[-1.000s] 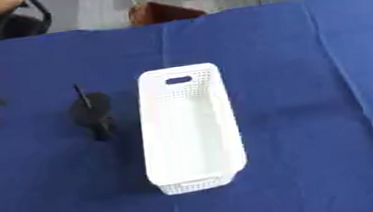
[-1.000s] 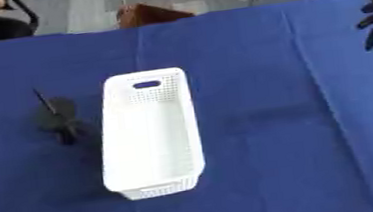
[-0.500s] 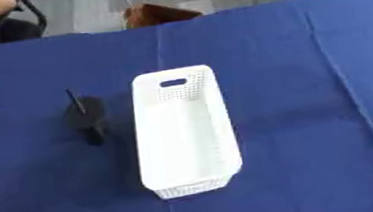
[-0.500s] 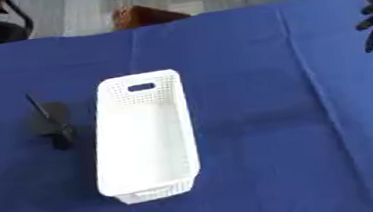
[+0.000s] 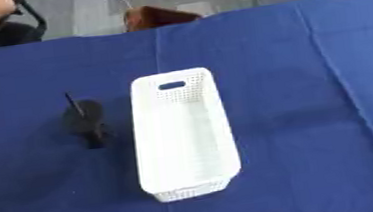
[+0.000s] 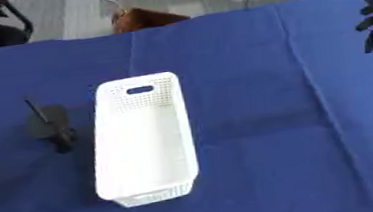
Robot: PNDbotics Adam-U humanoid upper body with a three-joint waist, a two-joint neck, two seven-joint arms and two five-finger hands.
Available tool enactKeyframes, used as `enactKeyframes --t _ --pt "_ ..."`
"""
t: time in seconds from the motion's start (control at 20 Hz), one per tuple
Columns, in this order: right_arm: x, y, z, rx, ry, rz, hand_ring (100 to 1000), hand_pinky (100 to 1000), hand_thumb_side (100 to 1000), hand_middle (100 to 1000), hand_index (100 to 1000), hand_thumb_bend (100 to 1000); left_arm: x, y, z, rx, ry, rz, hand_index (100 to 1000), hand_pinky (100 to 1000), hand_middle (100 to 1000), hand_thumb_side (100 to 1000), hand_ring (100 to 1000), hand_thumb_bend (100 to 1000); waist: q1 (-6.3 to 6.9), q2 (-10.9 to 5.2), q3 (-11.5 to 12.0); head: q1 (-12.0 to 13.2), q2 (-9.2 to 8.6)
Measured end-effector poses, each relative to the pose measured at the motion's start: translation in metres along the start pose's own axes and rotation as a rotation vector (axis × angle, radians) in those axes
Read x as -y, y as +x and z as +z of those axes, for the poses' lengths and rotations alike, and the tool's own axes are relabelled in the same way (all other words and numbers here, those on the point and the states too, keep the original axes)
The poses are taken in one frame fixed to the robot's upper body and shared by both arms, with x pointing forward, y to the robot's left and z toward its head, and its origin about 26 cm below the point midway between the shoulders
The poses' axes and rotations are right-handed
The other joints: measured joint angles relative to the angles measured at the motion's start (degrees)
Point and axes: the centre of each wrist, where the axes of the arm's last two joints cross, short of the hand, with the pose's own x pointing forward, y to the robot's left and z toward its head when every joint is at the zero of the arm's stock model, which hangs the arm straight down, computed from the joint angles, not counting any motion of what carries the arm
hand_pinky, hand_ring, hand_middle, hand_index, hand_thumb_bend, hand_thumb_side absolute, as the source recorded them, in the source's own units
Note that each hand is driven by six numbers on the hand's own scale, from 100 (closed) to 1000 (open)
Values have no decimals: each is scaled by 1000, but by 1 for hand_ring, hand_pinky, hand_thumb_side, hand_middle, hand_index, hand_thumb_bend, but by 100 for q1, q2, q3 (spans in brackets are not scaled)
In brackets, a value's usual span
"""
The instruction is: Pick up objects on the table and place them in the box.
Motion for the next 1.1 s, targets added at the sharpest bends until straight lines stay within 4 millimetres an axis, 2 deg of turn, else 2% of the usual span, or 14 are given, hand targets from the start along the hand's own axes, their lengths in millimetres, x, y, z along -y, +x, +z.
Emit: enactKeyframes --t 0.6,1.1 --pt "0 1 -1 3 1 1 666 411 541 716 835 1000 -1 3 -3 3 -3 25 895 608 1000 986 744 100 3 30 -38 0 -28" --pt "1 2 -5 12 5 4 667 411 541 716 835 1000 -7 11 -13 28 -12 33 893 608 1000 995 743 100 13 114 -210 19 -104"
